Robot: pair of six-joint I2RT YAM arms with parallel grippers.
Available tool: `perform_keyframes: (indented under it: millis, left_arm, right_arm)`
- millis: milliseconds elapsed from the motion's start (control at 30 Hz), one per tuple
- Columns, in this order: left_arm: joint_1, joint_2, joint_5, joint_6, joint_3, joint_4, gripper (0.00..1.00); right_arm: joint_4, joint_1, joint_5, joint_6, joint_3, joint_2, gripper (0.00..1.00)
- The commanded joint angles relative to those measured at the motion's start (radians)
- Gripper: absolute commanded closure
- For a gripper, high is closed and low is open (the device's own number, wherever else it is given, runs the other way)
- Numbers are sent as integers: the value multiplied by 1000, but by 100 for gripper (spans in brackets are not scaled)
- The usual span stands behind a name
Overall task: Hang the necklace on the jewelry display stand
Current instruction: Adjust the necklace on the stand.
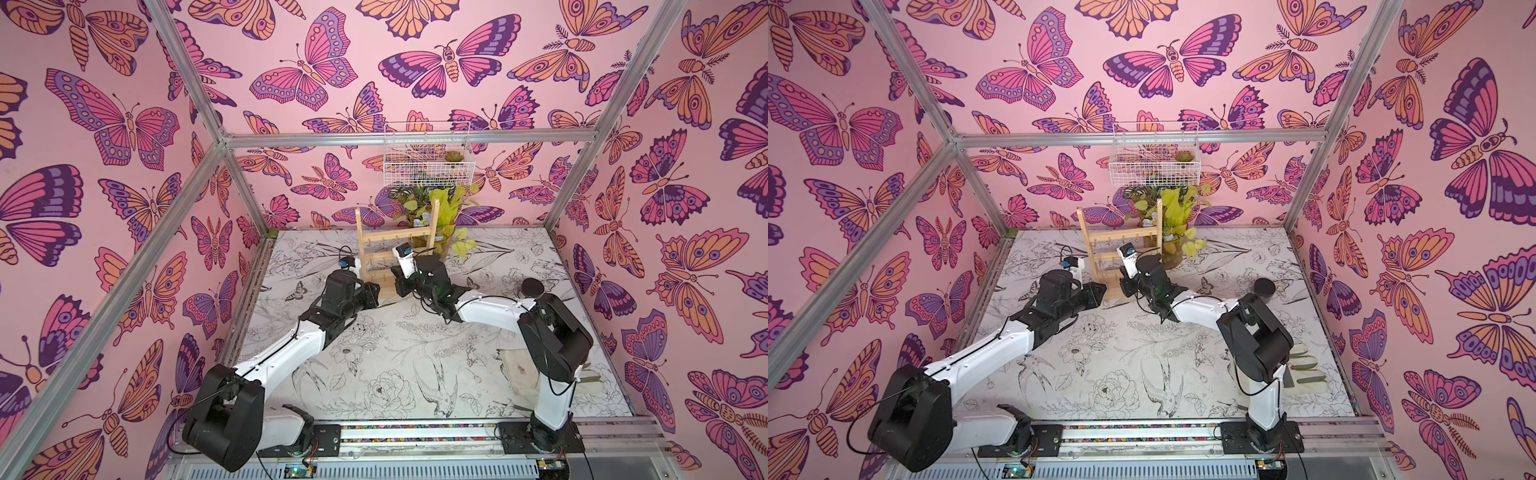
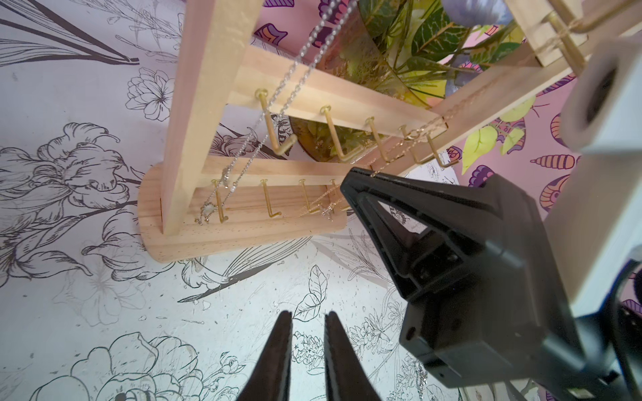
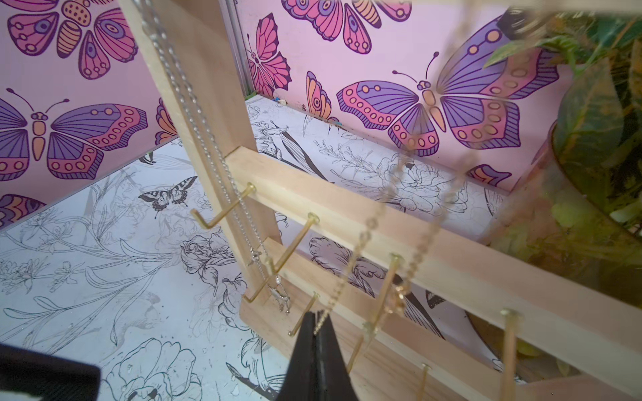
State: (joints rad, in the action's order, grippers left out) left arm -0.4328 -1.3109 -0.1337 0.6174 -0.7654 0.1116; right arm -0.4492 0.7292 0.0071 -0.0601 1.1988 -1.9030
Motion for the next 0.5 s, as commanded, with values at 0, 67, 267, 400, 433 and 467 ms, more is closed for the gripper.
perform_keyframes:
  millis: [0,67,267,400,433,467]
  left_arm:
    - [7,4,5,-9,22,17,80]
    - [8,5,3,-10,24,17,80]
    - [9,4,2,-11,21,17,80]
    - [11,3,-1,-9,20,17,80]
    - [10,4,-1,-10,19,17,80]
    - [11,5,-1,-10,19,17,80]
  right_arm:
    - [12,10,10,-15,31,-29,100]
    - [16,11,12,-15,33,-37,100]
    - [32,12,24,-5,36,-51,100]
    - [46,15,34,5,39,-61,100]
    - [48,17,36,7,38,-64,100]
    - [49,18,38,9,38,-65,100]
